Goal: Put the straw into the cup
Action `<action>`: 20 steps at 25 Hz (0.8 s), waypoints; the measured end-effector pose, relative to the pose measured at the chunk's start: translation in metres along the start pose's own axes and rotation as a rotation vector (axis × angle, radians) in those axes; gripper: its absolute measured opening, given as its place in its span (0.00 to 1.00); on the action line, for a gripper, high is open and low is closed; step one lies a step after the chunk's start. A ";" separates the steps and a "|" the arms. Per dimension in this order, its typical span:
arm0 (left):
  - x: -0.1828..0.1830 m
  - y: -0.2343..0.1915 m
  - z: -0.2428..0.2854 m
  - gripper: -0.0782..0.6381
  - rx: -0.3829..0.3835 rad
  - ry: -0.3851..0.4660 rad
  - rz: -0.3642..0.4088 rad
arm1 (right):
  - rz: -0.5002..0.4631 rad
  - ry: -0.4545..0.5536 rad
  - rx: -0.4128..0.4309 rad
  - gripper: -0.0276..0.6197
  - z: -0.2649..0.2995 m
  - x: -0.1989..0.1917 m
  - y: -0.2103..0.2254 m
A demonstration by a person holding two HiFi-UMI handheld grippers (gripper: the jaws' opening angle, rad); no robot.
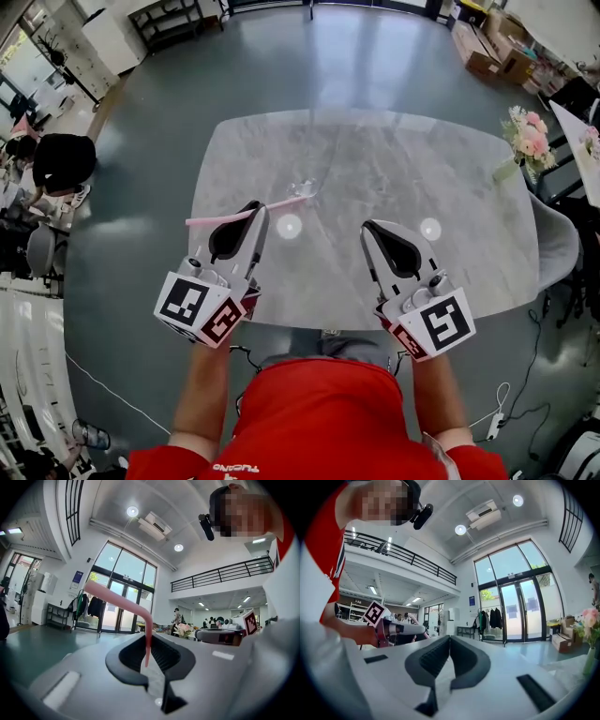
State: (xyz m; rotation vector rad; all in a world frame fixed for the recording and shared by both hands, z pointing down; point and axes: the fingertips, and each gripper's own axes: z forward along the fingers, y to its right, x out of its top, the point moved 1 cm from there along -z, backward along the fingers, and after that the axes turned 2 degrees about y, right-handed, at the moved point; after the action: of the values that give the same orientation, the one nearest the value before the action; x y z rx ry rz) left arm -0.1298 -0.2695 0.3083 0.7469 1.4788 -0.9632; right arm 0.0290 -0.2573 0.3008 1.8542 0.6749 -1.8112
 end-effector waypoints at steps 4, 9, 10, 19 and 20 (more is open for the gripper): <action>-0.005 -0.006 0.026 0.16 0.020 -0.006 0.007 | -0.006 -0.001 0.019 0.05 0.011 -0.004 0.024; -0.015 -0.026 0.051 0.16 0.039 -0.024 0.017 | 0.005 -0.006 0.024 0.05 0.028 -0.009 0.043; -0.019 -0.031 0.054 0.16 0.040 -0.032 0.016 | 0.010 -0.008 0.023 0.05 0.031 -0.010 0.044; -0.057 -0.069 0.089 0.16 0.038 -0.114 -0.018 | 0.023 -0.041 -0.034 0.05 0.043 -0.021 0.057; -0.062 -0.072 0.092 0.16 0.039 -0.126 -0.016 | 0.024 -0.045 -0.040 0.05 0.043 -0.022 0.057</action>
State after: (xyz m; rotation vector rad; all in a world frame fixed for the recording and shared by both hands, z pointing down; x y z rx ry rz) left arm -0.1420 -0.3798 0.3803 0.6911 1.3619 -1.0356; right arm 0.0314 -0.3296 0.3206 1.7825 0.6649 -1.8057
